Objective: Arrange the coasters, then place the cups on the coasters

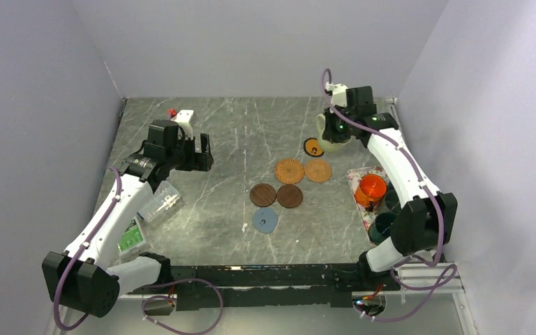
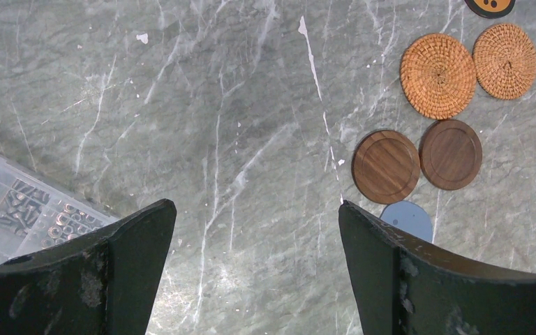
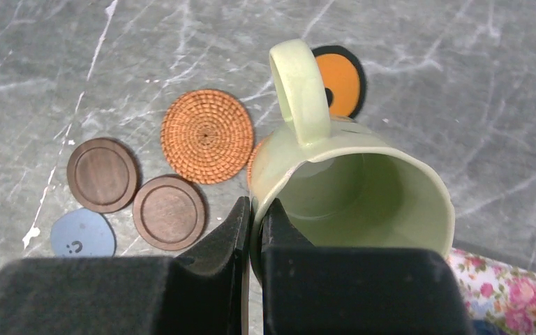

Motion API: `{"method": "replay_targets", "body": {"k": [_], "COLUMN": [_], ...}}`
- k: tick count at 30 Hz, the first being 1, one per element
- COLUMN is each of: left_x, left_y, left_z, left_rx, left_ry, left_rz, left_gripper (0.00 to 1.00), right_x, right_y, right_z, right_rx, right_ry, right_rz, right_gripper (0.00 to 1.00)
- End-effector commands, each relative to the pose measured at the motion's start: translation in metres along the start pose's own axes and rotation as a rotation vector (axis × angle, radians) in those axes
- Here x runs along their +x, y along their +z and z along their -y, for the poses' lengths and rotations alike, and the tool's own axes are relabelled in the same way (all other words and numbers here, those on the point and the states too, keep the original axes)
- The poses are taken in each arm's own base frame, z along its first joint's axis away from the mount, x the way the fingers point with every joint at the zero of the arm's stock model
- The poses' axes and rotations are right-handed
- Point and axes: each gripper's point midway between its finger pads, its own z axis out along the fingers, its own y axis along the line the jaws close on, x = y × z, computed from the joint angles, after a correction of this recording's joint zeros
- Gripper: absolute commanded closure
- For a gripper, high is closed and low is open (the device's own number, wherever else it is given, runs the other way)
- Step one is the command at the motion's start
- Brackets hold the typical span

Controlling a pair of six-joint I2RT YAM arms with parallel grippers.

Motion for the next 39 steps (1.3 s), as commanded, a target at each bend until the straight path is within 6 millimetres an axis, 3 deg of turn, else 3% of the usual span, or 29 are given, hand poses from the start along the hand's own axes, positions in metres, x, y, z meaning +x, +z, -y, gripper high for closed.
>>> {"method": "replay_targets", "body": {"k": [1,10,17,28,39], "left_x": [-0.010,-0.008,-0.008,-0.008,-0.007], "left_y": [-0.003,-0.001,0.000,0.000,0.002], "left_z": [-0.001,-0.002,-0.001,-0.001,-0.002], "left_rx": [-0.003,-0.007,-0.004,-0.004,-0.009], "left_ry": [0.011,0.011,0.010,0.011,0.012], "left_rz": [0.036,0.029,0.026,0.025,0.018], "left_gripper": [0.07,0.07,0.07,0.07,0.07], "right_x": [-0.038,-0.050,-0.043,-0.034,-0.024], "right_y": [0.008,0.049,0.081,0.121,0.143], "right_z": [-0.005,0.009,0.018,0.015,0.018], "right_rx": [0.012,0.150,0.214,0.274,0.323], "right_ry": [-0.108,0.093,0.181,0.207,0.210], "right_rz": [0.124,0.059,0.003,-0.059,-0.096], "right_gripper": [1.00,1.00,1.00,1.00,1.00]}}
